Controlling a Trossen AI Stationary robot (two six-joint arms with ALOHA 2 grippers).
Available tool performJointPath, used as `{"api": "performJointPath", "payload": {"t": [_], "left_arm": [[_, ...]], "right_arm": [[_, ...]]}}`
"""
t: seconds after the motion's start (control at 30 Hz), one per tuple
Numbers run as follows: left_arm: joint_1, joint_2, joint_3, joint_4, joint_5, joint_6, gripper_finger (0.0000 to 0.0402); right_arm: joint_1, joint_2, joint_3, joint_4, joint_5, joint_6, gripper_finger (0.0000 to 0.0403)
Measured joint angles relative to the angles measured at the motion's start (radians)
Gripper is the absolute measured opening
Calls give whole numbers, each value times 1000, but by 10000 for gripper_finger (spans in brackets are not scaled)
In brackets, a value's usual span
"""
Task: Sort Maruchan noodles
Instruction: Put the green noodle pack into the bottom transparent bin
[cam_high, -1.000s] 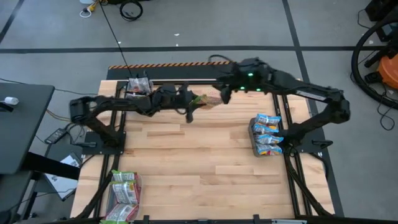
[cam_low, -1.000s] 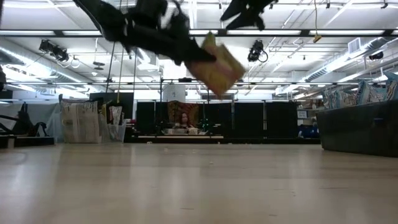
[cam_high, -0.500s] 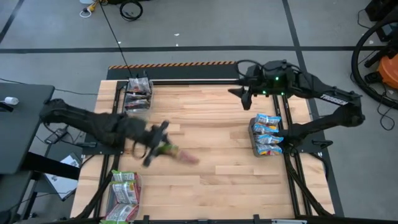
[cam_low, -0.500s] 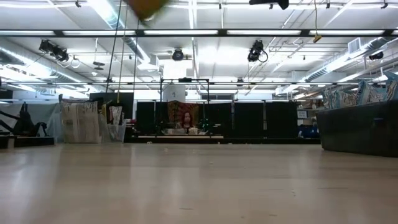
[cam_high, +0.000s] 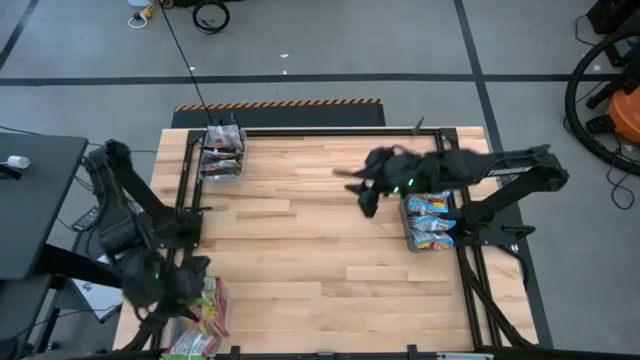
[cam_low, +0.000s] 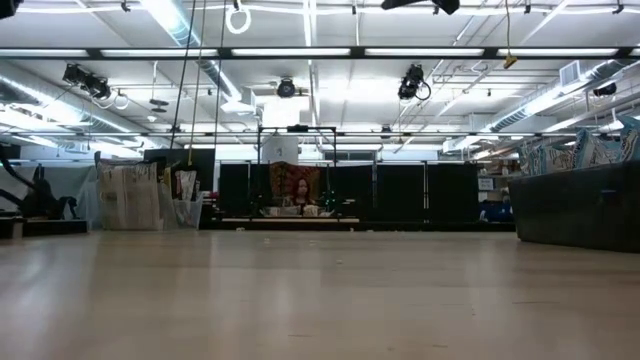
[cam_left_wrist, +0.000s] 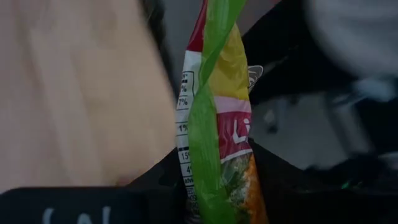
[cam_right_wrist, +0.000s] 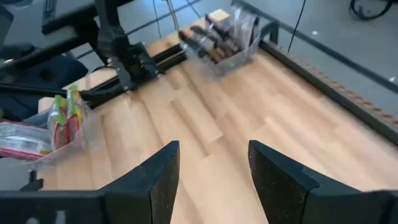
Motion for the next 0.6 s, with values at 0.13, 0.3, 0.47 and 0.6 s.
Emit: {"api": "performJointPath", "payload": {"t": [0.13,0.3,0.47,0.6], "left_arm": [[-96,64,29,-161,-43,-99,123],[-167,157,-11,-205,-40,-177,123],[-187,252,-82,-185,-63,-298,122],[-187,295,-152,-78,-118,-382,122]], "right_arm": [[93,80,0,23,44,90,197],[189,170,0,25,95,186,197],[244,236,0,25,116,260,197],[269,269,0,26,117,307,197]]}}
